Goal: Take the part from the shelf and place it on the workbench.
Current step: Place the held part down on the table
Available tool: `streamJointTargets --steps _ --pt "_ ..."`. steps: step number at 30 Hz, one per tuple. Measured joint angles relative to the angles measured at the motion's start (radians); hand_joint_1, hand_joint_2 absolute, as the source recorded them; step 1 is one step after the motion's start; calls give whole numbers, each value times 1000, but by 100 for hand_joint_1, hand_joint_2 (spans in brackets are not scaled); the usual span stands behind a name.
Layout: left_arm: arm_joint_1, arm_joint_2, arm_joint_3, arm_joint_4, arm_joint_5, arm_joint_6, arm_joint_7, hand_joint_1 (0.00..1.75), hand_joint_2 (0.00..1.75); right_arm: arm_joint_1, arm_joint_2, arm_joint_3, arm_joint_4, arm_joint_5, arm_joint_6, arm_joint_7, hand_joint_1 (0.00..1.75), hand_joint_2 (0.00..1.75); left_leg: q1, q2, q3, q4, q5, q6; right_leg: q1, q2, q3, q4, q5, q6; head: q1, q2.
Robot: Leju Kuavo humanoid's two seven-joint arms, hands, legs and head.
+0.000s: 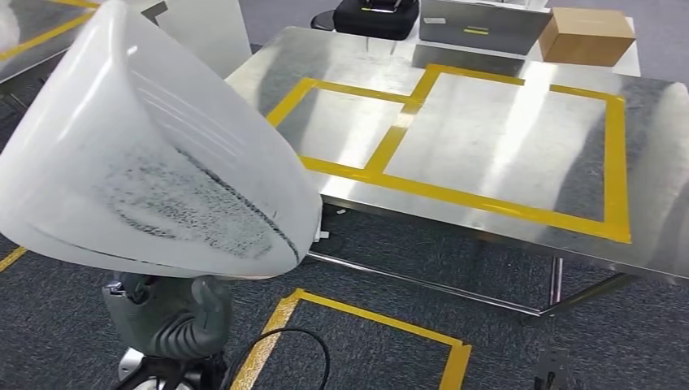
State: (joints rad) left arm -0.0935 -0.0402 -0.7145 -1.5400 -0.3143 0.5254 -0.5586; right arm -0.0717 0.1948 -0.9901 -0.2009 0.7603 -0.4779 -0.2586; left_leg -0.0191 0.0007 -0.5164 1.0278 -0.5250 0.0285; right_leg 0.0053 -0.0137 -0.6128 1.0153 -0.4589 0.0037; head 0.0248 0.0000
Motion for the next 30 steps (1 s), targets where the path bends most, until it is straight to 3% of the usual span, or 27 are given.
streamJointTargets --steps 2,5,6,7,9,10,12,13,15,17,19,21,22,23,24,26,28,30 --pt "-2 2 0 0 -7 0 5 175 175 0 0 -1 0 0 0 1 0 0 2 0 -9 42 -23 -12 -9 14 24 -13 0 -5 -5 0" --pt "-3 5 1 0 -11 0 8 175 175 -2 0 -1 0 0 0 2 0 0 17 -1 -98 201 -98 -32 -13 36 37 -16 -7 -9 -11 0" --pt "-3 6 0 0 -12 -1 10 175 175 -1 0 -1 0 0 0 3 0 0 22 -1 -126 236 -108 -38 -14 44 39 -16 -10 -8 -11 0" --pt "-3 6 0 0 -14 -1 11 175 175 0 0 -1 0 0 0 3 0 0 26 -1 -138 239 -97 -41 -15 53 41 -15 -13 -6 -11 0" --pt "-4 7 0 0 -18 -4 16 175 175 0 0 -2 0 0 0 5 0 0 33 -10 -115 147 -18 -44 -19 77 50 -13 -20 1 -11 0" --pt "-4 8 0 0 -21 -6 18 175 175 0 0 -3 0 0 0 5 0 0 36 -28 -94 86 19 -44 -21 89 54 -12 -22 5 -11 0" --pt "-6 9 0 1 -24 -10 21 175 175 -2 0 -4 0 0 1 6 0 0 35 -64 -71 5 44 -37 -27 110 51 -11 -25 17 -11 0" --pt "-7 9 0 2 -25 -11 22 175 175 -2 0 -4 0 0 2 6 0 0 33 -73 -70 -2 40 -32 -30 119 47 -11 -25 25 -11 0" --pt "-11 8 -1 2 -27 -13 23 175 175 1 1 -5 0 -2 3 6 0 0 30 -60 -64 -11 51 -19 -34 132 39 -13 -27 41 -11 0" --pt "-16 5 -3 4 -28 -15 24 175 175 2 1 -7 0 -6 5 6 0 0 32 -34 -54 -22 56 -6 -31 95 20 18 -49 49 -7 0" --pt "-18 2 -4 6 -28 -16 25 175 175 -3 1 -8 0 -9 9 5 0 0 31 -7 -50 -27 55 4 -27 40 -39 127 -105 53 -4 0" --pt "-18 2 -4 7 -28 -16 25 175 175 -6 1 -9 0 -11 10 5 0 0 27 19 -49 -27 52 9 -27 23 -106 250 -148 56 -3 0" --pt "-18 2 -4 7 -28 -16 25 175 175 -5 1 -10 0 -13 10 5 0 0 26 31 -48 -27 49 10 -27 21 -119 270 -143 57 -3 0" --pt "-18 2 -5 7 -28 -17 25 175 175 -4 1 -10 0 -14 10 5 0 0 25 43 -45 -27 46 9 -27 17 -111 248 -119 57 -3 0" --pt "-18 2 -5 7 -28 -17 25 175 175 -3 1 -11 0 -16 11 5 0 0 25 54 -40 -26 41 7 -26 7 -83 190 -82 55 -3 0" --pt "-20 1 -5 8 -29 -19 27 175 175 -5 1 -12 0 -17 12 5 0 0 20 73 -30 -24 31 0 -20 -48 -12 53 -24 48 -1 0" --pt "-22 1 -5 9 -34 -21 34 175 175 -10 1 -13 0 -17 12 4 0 0 11 91 -24 -22 24 -9 -13 -80 19 -6 -11 38 -2 0" --pt "-29 0 -6 13 -49 -20 45 175 175 -10 1 -13 0 -14 8 3 0 0 9 111 -20 -22 19 -15 -13 -59 20 -8 -11 28 -4 0"
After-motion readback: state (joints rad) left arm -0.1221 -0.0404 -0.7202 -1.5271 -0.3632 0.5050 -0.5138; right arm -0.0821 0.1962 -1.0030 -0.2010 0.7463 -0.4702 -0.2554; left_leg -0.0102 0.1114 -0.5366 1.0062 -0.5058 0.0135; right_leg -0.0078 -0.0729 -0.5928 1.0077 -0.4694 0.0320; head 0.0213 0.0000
